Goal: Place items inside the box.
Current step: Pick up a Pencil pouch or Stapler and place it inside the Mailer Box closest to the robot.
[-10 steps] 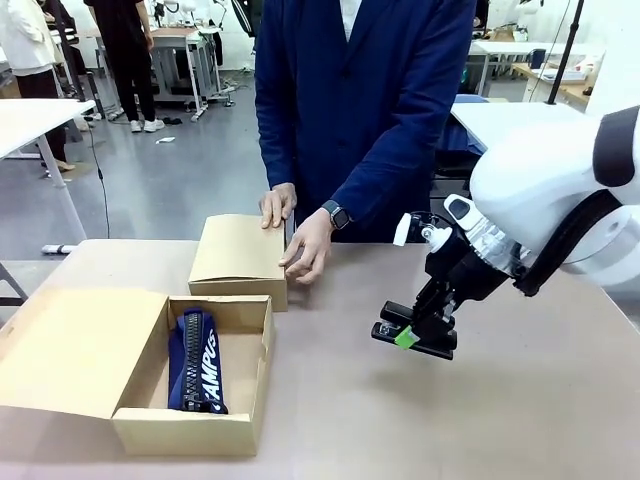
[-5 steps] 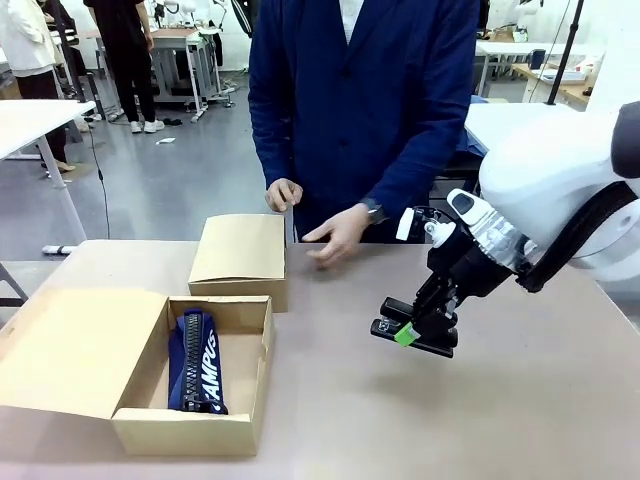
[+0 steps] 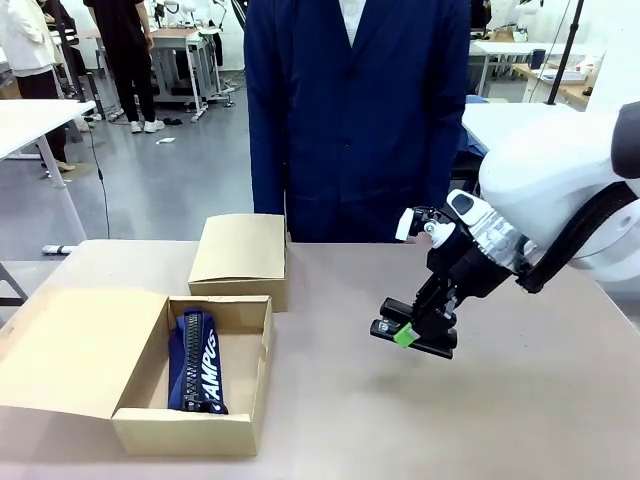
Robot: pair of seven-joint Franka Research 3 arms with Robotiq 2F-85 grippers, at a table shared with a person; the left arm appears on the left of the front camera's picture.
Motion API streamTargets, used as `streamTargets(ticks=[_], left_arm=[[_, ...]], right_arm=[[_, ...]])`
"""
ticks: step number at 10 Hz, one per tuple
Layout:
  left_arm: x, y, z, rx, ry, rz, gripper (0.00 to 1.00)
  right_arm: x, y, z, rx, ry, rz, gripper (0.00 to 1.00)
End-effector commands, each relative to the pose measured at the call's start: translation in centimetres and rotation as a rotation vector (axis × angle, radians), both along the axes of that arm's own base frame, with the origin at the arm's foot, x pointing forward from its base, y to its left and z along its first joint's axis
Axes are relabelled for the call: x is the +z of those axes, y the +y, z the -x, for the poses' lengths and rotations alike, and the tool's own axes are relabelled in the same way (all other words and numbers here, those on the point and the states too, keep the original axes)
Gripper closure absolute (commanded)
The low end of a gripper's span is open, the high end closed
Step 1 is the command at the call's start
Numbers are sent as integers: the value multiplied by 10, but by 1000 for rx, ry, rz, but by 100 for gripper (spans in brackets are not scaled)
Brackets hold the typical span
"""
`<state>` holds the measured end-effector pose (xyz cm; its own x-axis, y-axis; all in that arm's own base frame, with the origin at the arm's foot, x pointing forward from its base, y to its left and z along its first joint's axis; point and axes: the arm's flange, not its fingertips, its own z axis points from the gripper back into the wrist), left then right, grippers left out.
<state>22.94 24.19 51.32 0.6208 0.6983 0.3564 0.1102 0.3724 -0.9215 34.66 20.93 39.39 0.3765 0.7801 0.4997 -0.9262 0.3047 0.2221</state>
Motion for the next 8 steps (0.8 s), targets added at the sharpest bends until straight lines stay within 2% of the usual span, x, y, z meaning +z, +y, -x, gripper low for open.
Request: streamTargets(ticks=[1, 2, 3, 4, 5, 6, 7, 8], left_arm=[[0, -1, -1, -1, -30, 3, 0], [0, -1, -1, -1, -30, 3, 0], [0, -1, -1, -1, -30, 3, 0], [0, -1, -1, -1, -30, 3, 0], [0, -1, -1, -1, -30, 3, 0], [0, -1, -1, -1, -30, 3, 0], [0, -1, -1, -1, -30, 3, 0], [0, -1, -1, -1, -30, 3, 0]], right_arm=[[17, 54, 15, -19, 79, -105, 63], [31, 87, 30, -121, 157, -134, 63], [46, 116, 33, -405, 263, -306, 63], [50, 137, 37, -612, 349, -355, 63], [47, 156, 44, -676, 412, -351, 63], [41, 183, 50, -716, 436, -375, 63], [32, 207, 53, -743, 431, -377, 63], [22, 228, 54, -814, 391, -359, 63]])
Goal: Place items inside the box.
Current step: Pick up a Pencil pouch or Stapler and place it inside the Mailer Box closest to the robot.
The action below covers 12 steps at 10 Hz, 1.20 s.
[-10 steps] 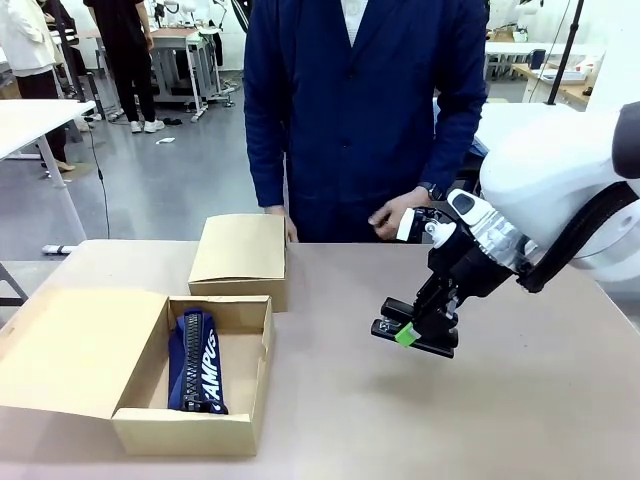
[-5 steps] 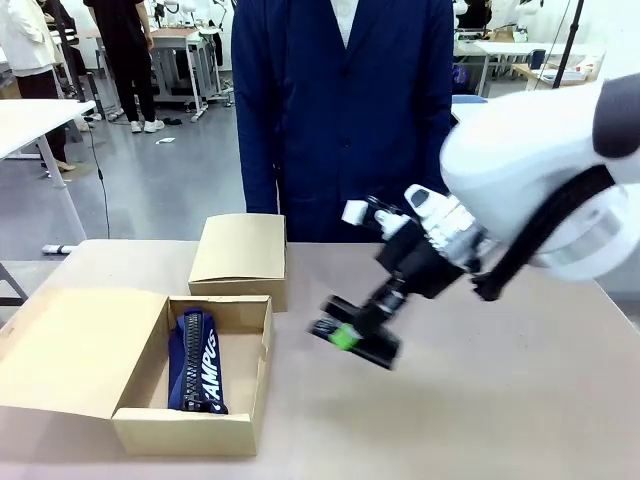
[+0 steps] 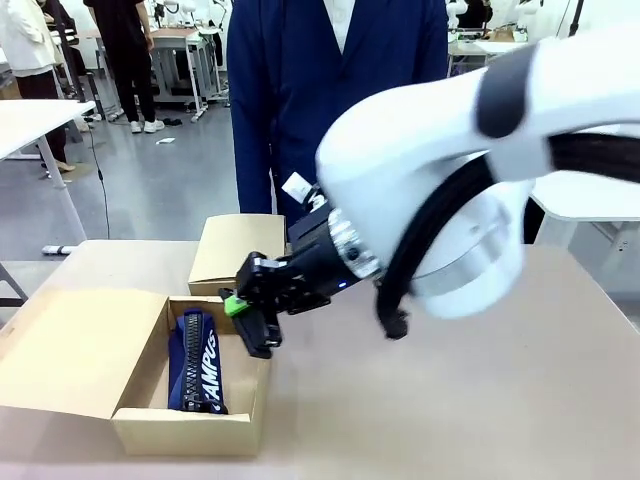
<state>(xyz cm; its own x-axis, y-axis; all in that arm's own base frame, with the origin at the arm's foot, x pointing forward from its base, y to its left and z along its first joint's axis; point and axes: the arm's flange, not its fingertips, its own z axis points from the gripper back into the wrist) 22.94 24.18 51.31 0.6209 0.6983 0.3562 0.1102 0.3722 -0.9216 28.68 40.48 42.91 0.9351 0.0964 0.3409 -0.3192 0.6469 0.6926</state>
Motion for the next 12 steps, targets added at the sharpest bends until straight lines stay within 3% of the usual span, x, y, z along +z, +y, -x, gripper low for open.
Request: streamTargets(ticks=[1, 3, 4, 5, 6, 7, 11, 12], left_arm=[[0, -1, -1, -1, -30, 3, 0], [0, -1, -1, -1, -30, 3, 0], [0, -1, -1, -1, -30, 3, 0], [0, -1, -1, -1, -30, 3, 0], [0, -1, -1, -1, -30, 3, 0], [0, -1, -1, -1, -30, 3, 0], [0, -1, -1, -1, -30, 3, 0], [0, -1, -1, -1, -30, 3, 0]], right_arm=[[-22, 50, -5, -111, -87, 57, 63], [-36, 69, -10, -118, -75, 182, 63], [-41, 68, -16, -35, -32, 226, 63], [-46, 44, 3, -78, -93, 98, 63], [-46, 44, 3, -78, -93, 98, 63], [-80, 45, -3, -50, -70, 159, 63], [-76, 49, -2, -44, -74, 90, 63], [-74, 46, -1, -52, -73, 69, 30]])
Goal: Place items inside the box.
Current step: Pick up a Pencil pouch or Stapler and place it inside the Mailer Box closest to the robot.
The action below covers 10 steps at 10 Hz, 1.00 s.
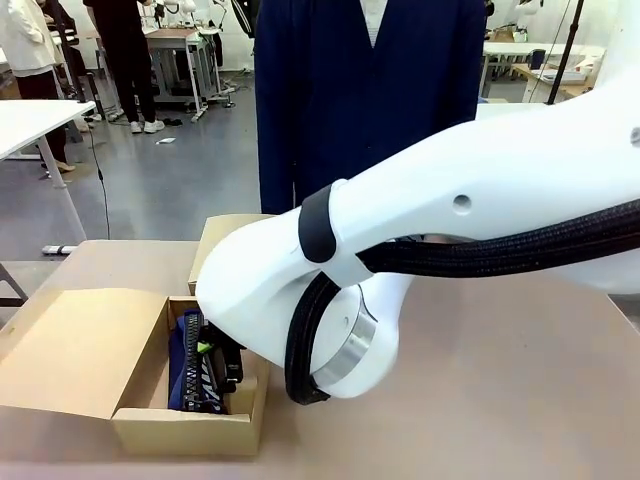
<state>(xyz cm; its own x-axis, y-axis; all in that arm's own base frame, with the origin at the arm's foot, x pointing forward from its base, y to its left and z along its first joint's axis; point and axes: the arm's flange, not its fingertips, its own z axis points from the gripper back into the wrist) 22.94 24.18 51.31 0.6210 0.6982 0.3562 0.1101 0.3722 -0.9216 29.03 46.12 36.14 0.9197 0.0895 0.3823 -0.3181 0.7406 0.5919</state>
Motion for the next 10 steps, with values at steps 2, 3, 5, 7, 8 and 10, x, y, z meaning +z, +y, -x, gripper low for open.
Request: streamTargets(ticks=[2, 3, 5, 7, 8, 10], left_arm=[[0, -1, -1, 0, -30, 3, 0], [0, -1, -1, 0, -30, 3, 0], [0, -1, -1, 0, -30, 3, 0], [0, -1, -1, 0, -30, 3, 0], [0, -1, -1, 0, -30, 3, 0], [0, -1, -1, 0, -30, 3, 0]], right_arm=[[-6, -11, 3, 18, -26, -57, 0], [-5, -12, 2, 13, -31, -57, 0], [-4, -15, 3, 13, -42, -64, 0], [1, -23, 3, 25, -42, -79, 0], [7, -31, 5, 41, -35, -84, 0], [50, -91, 13, 76, 36, -104, 0]])
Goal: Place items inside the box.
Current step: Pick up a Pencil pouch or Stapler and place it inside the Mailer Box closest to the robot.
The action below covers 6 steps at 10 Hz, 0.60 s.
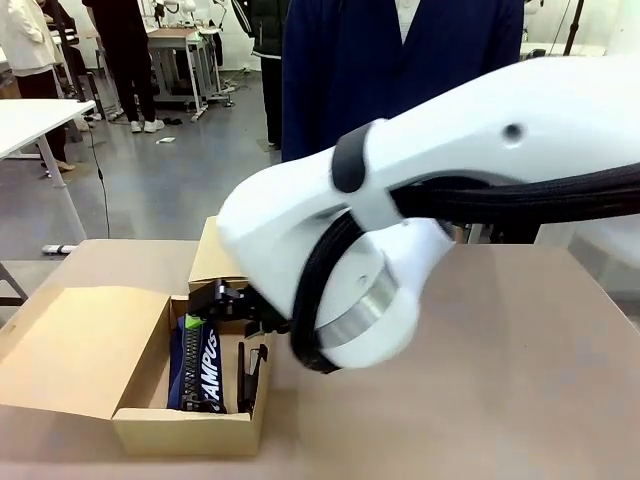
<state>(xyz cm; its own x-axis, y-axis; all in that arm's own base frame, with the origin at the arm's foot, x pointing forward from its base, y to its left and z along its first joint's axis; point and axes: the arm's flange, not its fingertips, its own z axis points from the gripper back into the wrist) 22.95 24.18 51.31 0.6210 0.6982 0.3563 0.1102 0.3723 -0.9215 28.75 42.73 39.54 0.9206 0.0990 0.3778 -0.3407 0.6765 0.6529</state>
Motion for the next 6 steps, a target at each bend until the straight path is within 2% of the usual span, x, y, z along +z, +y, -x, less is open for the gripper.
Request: streamTargets(ticks=[1, 2, 3, 5, 6], left_arm=[[0, -1, 0, 0, -30, 3, 0], [0, -1, 0, 0, -30, 3, 0], [0, -1, 0, 0, -30, 3, 0], [0, -1, 0, 0, -30, 3, 0], [0, -1, 0, 0, -30, 3, 0]], right_arm=[[40, -97, 20, 73, 110, -34, 0], [61, -142, 29, 89, 155, -99, 0], [75, -192, 39, 98, 187, -237, 0], [67, -274, 56, 58, 197, -401, 0], [60, -299, 62, 61, 190, -452, 0]])
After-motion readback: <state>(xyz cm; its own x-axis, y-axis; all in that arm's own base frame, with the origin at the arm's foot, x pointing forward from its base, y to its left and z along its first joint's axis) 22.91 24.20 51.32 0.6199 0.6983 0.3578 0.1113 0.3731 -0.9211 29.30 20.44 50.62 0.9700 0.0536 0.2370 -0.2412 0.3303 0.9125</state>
